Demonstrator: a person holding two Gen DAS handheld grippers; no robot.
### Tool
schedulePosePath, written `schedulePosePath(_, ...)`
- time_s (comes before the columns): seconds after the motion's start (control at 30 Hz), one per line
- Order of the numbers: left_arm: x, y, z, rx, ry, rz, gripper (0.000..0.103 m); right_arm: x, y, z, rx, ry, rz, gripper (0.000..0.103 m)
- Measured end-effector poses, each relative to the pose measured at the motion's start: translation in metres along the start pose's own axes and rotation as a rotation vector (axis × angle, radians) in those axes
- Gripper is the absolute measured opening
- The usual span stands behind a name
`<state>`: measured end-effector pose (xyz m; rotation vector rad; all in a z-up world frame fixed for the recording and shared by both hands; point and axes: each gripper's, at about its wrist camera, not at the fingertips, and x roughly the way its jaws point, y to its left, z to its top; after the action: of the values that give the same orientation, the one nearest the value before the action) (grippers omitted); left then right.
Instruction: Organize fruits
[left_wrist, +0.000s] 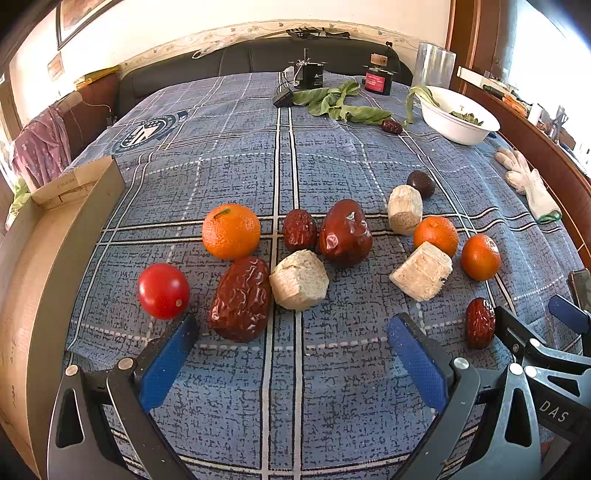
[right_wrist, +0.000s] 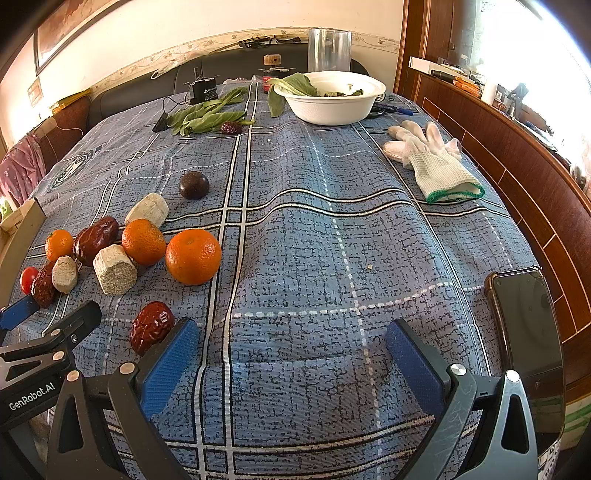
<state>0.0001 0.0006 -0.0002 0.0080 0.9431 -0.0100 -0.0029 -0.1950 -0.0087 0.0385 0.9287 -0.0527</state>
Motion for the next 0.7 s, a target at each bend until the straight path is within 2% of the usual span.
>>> schedulePosePath(0.2, 0.0, -0.002, 0.002, 0.013, 0.021, -0.011, 0.103, -0.001, 0.0, -0.001, 0.0, 0.002, 0.001, 0.103)
schedulePosePath(0.33, 0.004, -0.002, 0.005, 0.024, 0.046, -0.015, 0.103, -0.002, 0.0, 0.0, -0.016, 0.061, 0.017, 0.103)
schedulePosePath(0.5, 0.003, -0.001, 0.004, 0.048, 0.056, -0.038, 0.103, -0.002, -0.001, 0.0, 0.02, 0.067, -0.011, 0.103)
schedulePosePath(0.63, -0.01, 0.007, 0.0, 0.005, 0.044, -0.111, 0.096, -0.004, -0.001, -0.003, 0.02, 0.062, -0.013, 0.103)
schedulePosePath(0.7, -0.026, 0.011, -0.002, -0.02, 0.009, -0.138, 0.095, -0.005, 0.0, -0.003, 0.021, 0.059, -0.02, 0.103)
